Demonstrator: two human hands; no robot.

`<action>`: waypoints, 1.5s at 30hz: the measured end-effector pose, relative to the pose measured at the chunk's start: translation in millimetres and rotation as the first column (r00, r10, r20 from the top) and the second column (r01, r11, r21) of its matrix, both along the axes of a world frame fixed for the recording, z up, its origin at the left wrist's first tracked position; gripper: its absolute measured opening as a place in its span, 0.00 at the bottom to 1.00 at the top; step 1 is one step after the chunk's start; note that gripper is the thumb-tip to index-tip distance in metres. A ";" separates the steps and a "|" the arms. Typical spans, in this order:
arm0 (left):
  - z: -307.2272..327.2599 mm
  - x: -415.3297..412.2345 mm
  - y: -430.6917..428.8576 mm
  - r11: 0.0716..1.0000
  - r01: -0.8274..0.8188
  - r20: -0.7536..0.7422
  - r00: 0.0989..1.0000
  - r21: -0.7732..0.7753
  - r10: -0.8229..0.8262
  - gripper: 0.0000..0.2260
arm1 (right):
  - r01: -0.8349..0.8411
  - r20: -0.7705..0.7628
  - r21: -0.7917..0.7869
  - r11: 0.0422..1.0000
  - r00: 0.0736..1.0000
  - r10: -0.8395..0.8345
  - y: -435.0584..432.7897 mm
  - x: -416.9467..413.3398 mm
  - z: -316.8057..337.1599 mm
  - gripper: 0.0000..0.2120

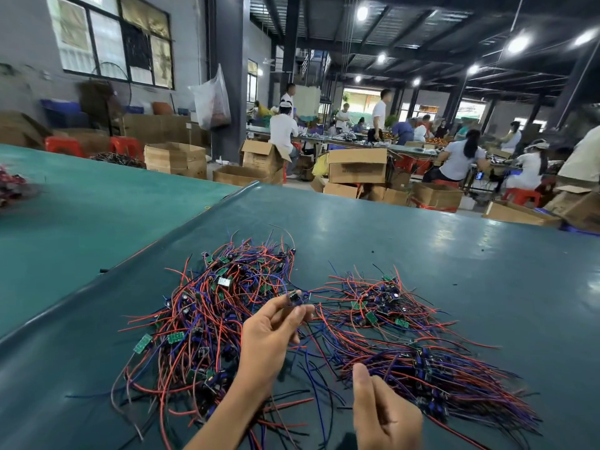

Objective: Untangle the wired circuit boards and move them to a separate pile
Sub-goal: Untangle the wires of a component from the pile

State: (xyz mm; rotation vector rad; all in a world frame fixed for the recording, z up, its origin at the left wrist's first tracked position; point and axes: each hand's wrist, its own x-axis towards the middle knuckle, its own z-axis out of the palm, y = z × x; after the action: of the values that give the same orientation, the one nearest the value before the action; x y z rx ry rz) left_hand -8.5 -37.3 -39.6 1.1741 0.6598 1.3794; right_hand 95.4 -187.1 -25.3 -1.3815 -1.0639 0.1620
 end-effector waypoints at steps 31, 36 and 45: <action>75.4 -17.9 -38.3 0.768 0.641 -0.831 0.430 0.006 -0.353 0.10 | -0.387 -0.818 0.103 0.916 0.491 0.299 15.6 31.4 2.5 0.22; 69.0 -24.3 -28.5 0.796 0.595 -0.813 0.406 -0.112 -0.418 0.09 | -0.303 -0.761 0.025 0.953 0.612 0.215 13.9 43.2 7.7 0.15; 64.9 -27.4 1.7 0.816 0.457 -0.667 0.488 -0.353 -0.563 0.13 | -0.137 -0.762 0.021 0.990 0.639 0.104 1.6 99.1 21.6 0.09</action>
State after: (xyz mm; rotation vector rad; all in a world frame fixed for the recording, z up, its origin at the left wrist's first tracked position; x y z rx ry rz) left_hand -35.9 -35.6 25.3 1.6770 0.8527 0.2652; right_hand 194.5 -185.4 -3.7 -1.0887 -0.4195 0.8057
